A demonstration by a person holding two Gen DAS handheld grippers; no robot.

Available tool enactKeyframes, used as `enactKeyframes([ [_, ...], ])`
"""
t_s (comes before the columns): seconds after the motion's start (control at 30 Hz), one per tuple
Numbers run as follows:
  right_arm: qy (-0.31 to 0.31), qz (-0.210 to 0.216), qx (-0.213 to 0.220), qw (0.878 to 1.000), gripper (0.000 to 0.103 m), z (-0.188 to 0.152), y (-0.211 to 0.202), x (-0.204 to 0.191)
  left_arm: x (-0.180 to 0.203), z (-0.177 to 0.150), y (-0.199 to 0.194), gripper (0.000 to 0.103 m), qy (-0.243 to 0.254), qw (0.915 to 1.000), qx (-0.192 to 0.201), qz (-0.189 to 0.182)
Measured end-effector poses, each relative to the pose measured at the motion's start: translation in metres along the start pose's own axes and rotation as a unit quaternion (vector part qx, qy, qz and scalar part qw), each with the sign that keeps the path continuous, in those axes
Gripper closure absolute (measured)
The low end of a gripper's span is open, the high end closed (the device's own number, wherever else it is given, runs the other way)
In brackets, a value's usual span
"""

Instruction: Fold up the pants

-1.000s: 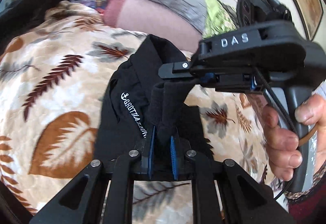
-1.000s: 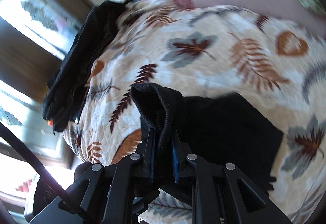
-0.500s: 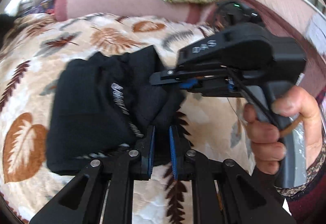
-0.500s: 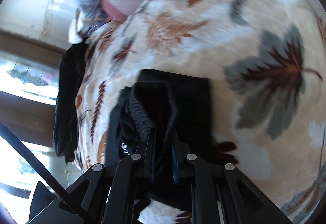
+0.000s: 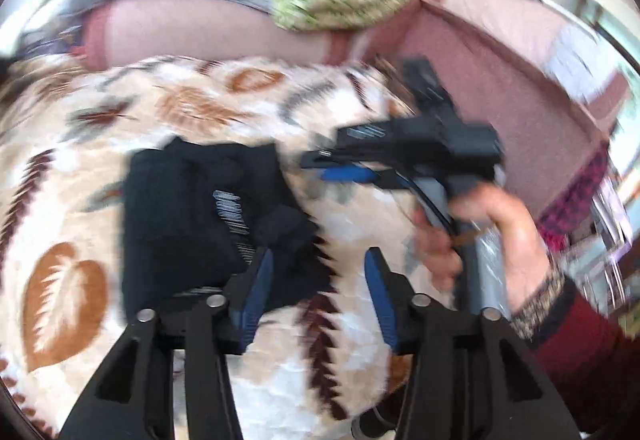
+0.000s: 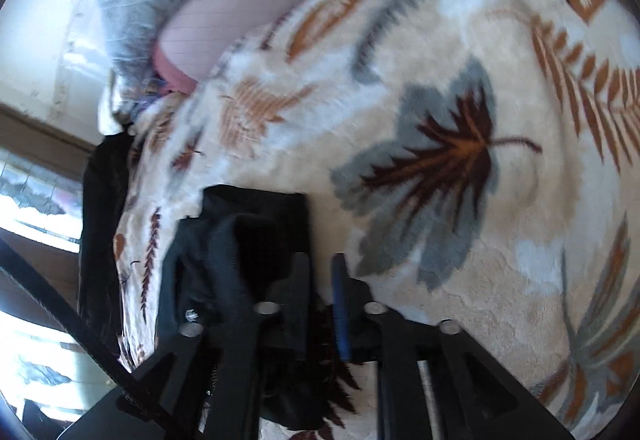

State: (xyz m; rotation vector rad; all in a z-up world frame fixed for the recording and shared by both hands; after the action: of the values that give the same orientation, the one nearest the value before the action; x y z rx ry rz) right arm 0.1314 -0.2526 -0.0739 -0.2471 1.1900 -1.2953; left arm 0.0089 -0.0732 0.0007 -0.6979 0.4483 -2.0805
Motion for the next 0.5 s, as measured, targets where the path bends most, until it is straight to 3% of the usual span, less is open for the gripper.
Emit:
enactKeyframes([
  [0.03,-0.008,0.009,0.006,1.000,0.050,-0.001,-0.002,-0.007,-0.015,0.004,-0.005,0.055,-0.015,0.9997,0.008,0.017],
  [0.07,-0.012,0.016,0.013,1.000,0.048,-0.001,-0.003,-0.014,-0.030,0.009,-0.010,0.055,-0.034,0.9987,0.015,0.035],
  [0.23,-0.045,0.064,0.038,0.996,0.049,-0.007,-0.003,-0.056,-0.096,0.011,-0.010,0.054,-0.106,0.9877,0.016,0.114],
  [0.37,-0.036,0.148,-0.005,0.988,0.049,-0.024,0.017,-0.086,-0.108,0.008,0.006,0.053,-0.097,0.9850,0.009,0.142],
  [0.5,-0.027,0.132,-0.020,0.991,0.051,-0.032,0.040,-0.083,-0.105,-0.012,0.035,0.049,-0.076,0.9853,-0.039,0.148],
])
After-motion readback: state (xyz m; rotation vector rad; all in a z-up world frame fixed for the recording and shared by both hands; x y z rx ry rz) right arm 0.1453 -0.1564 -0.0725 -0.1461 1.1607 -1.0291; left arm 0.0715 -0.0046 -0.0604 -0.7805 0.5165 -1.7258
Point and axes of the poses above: each gripper's, at about its wrist camera, not at the fingertips, and y roughly the way its jaws point, x to its right, z to its top, the point moved 5 cm from there along y, roughly the way its jaws point, and after that the axes turned 12 degrees about x, right-handed, at the moved point
